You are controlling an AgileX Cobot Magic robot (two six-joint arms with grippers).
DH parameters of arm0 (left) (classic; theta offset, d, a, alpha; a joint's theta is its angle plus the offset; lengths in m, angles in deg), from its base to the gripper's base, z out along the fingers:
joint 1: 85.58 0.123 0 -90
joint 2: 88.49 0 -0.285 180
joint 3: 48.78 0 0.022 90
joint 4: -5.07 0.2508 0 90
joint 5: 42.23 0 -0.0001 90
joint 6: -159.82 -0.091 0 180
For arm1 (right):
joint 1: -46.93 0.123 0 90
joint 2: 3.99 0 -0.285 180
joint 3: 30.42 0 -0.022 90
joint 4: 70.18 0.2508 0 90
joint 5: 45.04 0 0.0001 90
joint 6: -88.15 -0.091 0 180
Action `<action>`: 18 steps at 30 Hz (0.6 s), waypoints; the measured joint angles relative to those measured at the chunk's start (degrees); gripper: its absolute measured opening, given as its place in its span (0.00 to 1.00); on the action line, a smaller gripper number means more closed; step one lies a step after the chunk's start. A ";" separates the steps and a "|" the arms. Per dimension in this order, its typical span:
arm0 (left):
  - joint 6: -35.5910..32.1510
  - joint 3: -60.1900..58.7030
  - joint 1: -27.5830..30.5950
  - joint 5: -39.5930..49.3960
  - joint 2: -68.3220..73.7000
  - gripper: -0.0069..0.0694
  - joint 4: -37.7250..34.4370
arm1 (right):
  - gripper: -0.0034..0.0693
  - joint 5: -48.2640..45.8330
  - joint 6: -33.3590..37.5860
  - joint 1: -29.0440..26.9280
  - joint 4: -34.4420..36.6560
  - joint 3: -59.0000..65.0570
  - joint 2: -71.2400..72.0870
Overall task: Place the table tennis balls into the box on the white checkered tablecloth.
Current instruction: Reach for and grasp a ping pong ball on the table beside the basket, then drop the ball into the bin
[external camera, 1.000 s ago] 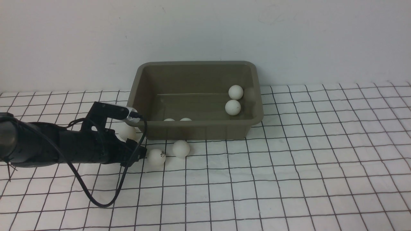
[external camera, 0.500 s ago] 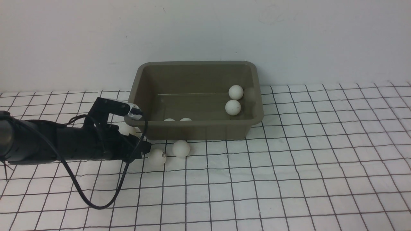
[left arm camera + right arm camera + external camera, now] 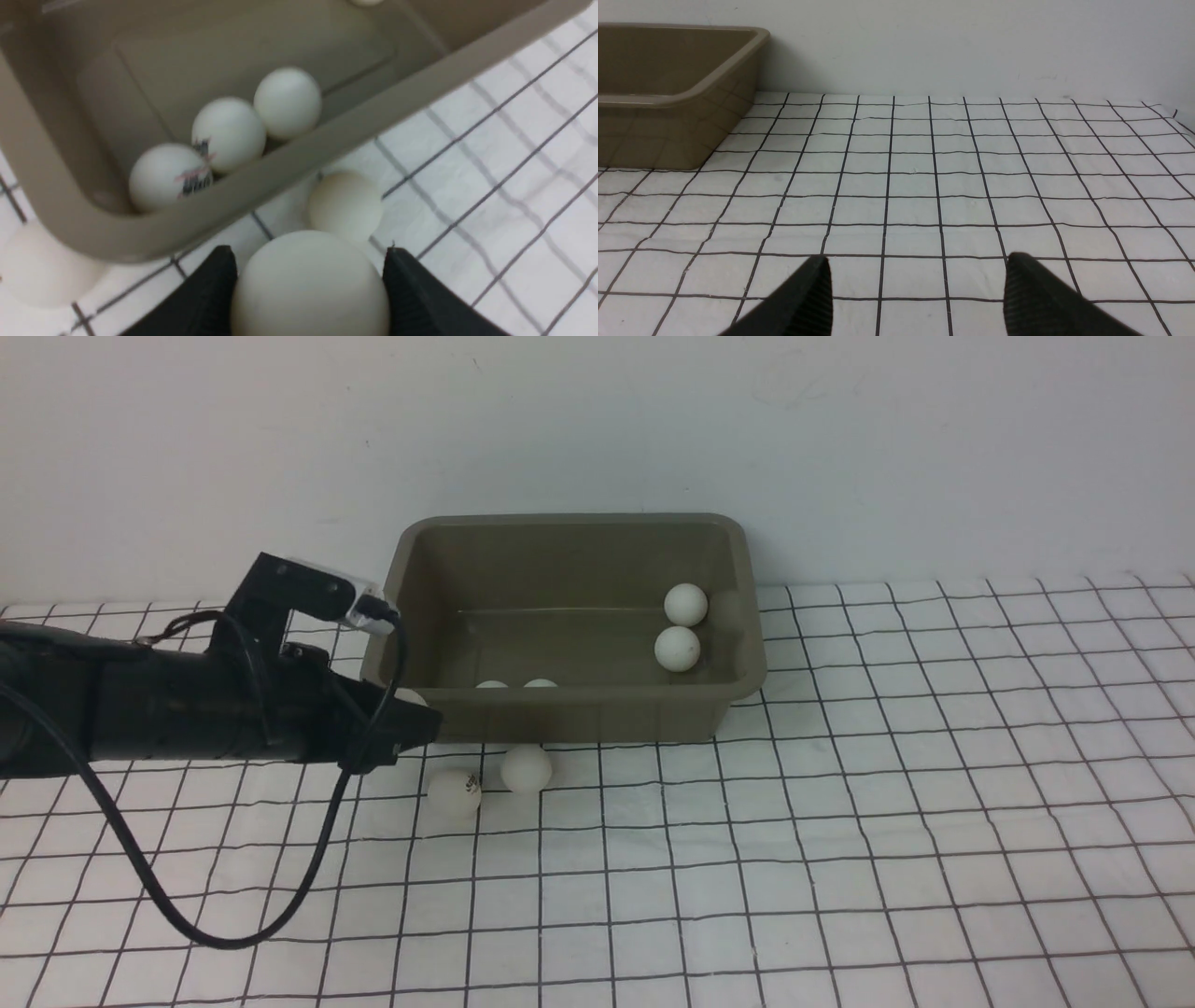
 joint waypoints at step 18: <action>-3.07 22.83 -0.39 3.20 17.77 0.55 -5.50 | 0.67 0.00 0.00 0.00 0.00 0.00 0.00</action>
